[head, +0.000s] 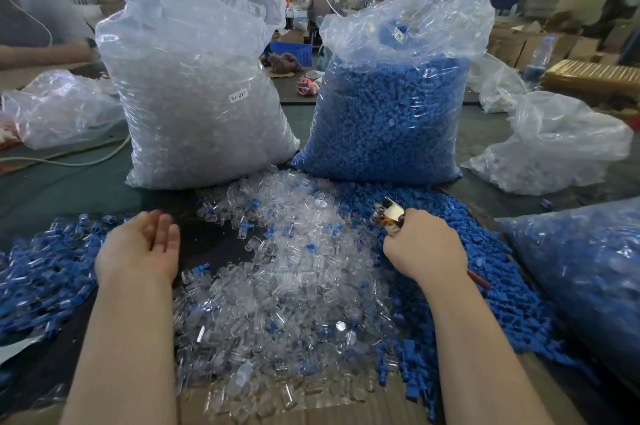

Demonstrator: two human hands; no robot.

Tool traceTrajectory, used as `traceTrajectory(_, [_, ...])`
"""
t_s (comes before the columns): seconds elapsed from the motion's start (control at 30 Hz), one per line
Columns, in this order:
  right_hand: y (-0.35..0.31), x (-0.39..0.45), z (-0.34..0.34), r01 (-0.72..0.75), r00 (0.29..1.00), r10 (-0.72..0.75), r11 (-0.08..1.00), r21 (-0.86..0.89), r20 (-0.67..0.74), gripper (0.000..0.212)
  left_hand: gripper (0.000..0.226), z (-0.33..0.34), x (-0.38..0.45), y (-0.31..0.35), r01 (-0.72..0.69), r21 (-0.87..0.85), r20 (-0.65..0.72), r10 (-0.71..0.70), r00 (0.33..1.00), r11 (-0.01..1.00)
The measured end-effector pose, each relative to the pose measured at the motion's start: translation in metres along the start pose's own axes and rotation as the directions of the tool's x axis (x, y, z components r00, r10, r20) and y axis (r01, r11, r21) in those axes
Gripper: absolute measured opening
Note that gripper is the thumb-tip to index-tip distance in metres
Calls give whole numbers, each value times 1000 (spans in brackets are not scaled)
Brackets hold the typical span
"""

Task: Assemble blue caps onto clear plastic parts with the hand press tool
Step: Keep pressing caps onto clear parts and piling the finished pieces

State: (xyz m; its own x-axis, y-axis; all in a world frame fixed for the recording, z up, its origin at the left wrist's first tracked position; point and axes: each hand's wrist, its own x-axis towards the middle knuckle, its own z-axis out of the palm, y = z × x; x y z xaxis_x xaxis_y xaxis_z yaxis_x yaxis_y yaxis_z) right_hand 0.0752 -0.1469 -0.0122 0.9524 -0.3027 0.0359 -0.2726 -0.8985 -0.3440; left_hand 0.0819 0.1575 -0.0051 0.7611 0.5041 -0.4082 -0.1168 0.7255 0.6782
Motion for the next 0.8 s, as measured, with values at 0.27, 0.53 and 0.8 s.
traceTrajectory(0.27, [-2, -2, 3, -9, 998, 11, 999, -39, 57, 13, 8, 17, -19, -38, -468, 864, 461, 86, 883, 186])
traceTrajectory(0.53, [-5, -3, 5, -15, 997, 19, 998, -60, 70, 21, 7, 20, -22, -53, -462, 862, 483, 63, 873, -207])
traceTrajectory(0.8, [-5, -3, 5, -32, 997, 35, 998, -46, 63, 17, 12, 21, -23, -55, -435, 874, 462, 96, 882, -215])
